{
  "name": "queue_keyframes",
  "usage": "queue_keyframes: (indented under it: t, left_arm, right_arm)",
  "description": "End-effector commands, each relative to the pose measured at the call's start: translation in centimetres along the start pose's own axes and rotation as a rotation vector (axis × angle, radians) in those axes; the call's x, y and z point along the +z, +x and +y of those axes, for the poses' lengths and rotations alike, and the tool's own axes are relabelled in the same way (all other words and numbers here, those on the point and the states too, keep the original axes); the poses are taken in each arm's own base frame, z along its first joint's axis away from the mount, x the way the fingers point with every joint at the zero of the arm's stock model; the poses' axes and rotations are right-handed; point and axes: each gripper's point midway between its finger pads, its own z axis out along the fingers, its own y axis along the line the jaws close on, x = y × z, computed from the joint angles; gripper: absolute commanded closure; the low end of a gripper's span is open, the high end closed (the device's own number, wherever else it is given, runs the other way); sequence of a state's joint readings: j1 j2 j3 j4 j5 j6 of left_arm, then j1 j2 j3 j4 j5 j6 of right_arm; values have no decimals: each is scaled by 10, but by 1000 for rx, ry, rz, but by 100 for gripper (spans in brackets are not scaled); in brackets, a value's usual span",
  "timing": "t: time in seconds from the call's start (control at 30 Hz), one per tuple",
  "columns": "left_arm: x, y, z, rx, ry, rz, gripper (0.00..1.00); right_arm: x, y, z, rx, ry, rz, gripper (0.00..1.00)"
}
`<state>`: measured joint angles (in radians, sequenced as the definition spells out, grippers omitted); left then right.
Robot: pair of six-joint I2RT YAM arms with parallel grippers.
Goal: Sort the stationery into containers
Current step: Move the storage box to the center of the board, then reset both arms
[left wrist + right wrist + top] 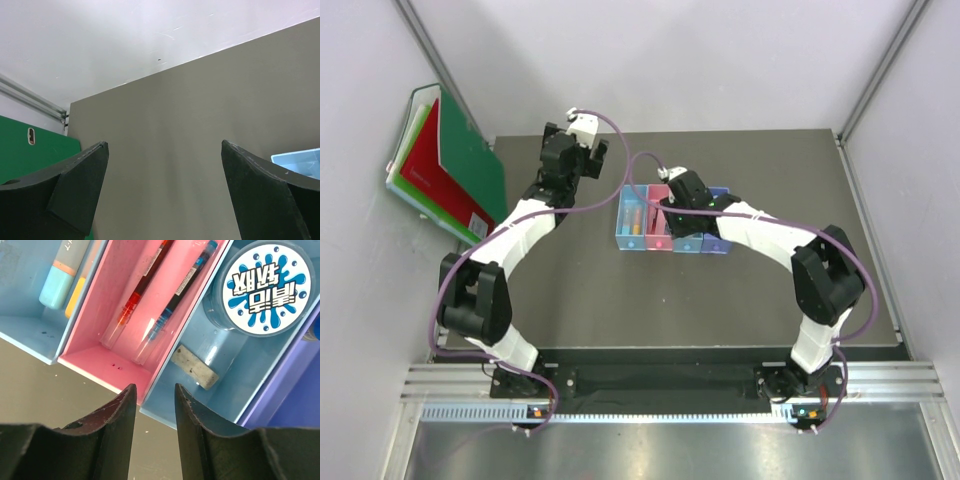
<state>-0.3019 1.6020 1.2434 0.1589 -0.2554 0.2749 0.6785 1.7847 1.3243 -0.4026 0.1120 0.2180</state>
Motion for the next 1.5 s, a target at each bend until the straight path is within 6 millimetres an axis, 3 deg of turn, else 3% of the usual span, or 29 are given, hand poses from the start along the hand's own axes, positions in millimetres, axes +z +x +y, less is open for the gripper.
queue_keyframes:
  t: [0.0, 0.23, 0.33, 0.43, 0.47, 0.57, 0.67, 0.7, 0.73, 0.77, 0.83, 0.93, 1.07, 1.27, 1.47]
  left_arm:
    - [-3, -32, 11, -44, -39, -89, 1]
    - [-11, -52, 16, -54, -40, -140, 1]
    - [-17, -61, 20, -53, -45, -160, 1]
    - [-22, -67, 26, -44, -63, -170, 1]
    - [-24, -68, 29, -43, -70, -166, 1]
    - [-30, -77, 36, -32, -91, -177, 1]
    - [-36, -86, 28, 9, -18, -181, 1]
    - [-36, -72, 19, 33, 36, -113, 1]
    - [-37, -81, 17, 38, 69, -107, 1]
    - [-38, -75, 13, 32, 100, -69, 1]
    - [-43, -61, 4, 66, 177, 7, 1]
    - [-59, -59, -11, 53, 323, 4, 1]
    - [-75, -49, -8, 32, 376, 17, 1]
    - [-88, -22, 5, 26, 356, 50, 1]
    - [-92, -13, 7, 31, 339, 61, 1]
  right_arm:
    - [-23, -46, 5, -56, 8, -123, 63]
    - [-66, -108, 0, -131, 27, -299, 50]
    - [-94, -138, -6, -146, 59, -398, 36]
    - [-112, -155, -15, -172, 91, -458, 15]
    - [-120, -160, -21, -174, 112, -479, 1]
    - [-139, -168, -33, -177, 143, -523, 0]
    - [-159, -168, -46, -184, 181, -547, 0]
    - [-164, -164, -50, -187, 194, -538, 0]
    - [-166, -159, -55, -195, 201, -525, 0]
    - [-177, -156, -62, -205, 219, -526, 0]
    - [-182, -141, -75, -219, 243, -469, 0]
    - [-196, -118, -89, -214, 178, -389, 0]
    - [-225, -98, -99, -165, 103, -366, 0]
    - [-264, -105, -116, -97, 158, -436, 0]
    - [-271, -95, -115, -110, 138, -449, 0]
